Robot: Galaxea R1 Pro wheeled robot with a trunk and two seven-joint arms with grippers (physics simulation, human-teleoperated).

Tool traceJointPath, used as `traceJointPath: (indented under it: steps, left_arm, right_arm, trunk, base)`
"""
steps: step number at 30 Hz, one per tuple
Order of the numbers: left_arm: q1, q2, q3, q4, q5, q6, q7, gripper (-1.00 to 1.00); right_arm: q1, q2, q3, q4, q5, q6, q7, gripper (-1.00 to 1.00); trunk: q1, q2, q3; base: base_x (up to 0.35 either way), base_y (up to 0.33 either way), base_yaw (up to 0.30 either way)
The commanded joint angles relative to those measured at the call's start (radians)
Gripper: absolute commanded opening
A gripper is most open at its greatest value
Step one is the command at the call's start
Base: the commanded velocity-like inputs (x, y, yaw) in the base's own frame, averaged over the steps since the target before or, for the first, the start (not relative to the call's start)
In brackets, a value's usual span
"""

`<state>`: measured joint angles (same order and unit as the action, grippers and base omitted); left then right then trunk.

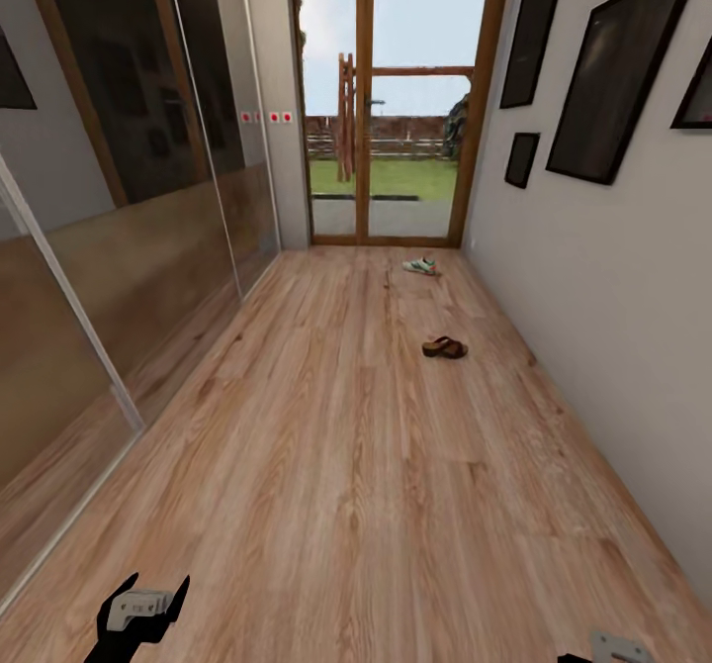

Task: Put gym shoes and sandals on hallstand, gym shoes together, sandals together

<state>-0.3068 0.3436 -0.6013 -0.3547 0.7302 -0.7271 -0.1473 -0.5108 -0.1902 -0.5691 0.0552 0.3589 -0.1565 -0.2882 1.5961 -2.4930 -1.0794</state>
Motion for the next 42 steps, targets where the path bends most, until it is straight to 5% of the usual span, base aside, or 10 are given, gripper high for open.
traceJointPath:
  steps: [1, 42]
  left_arm:
    - [0.0, 0.0, 0.0, 0.0, 0.0, 0.0, 0.0, 1.0]
    - [0.0, 0.0, 0.0, 0.0, 0.0, 0.0, 0.0, 1.0]
  right_arm:
    - [0.0, 0.0, 0.0, 0.0, 0.0, 0.0, 0.0, 1.0]
    - [0.0, 0.002, 0.0, 0.0, 0.0, 0.0, 0.0, 1.0]
  trunk:
    - [0.0, 0.0, 0.0]
    - [0.0, 0.0, 0.0]
  base:
    - [0.348, 0.0, 0.0]
    - [0.327, -0.127, 0.064]
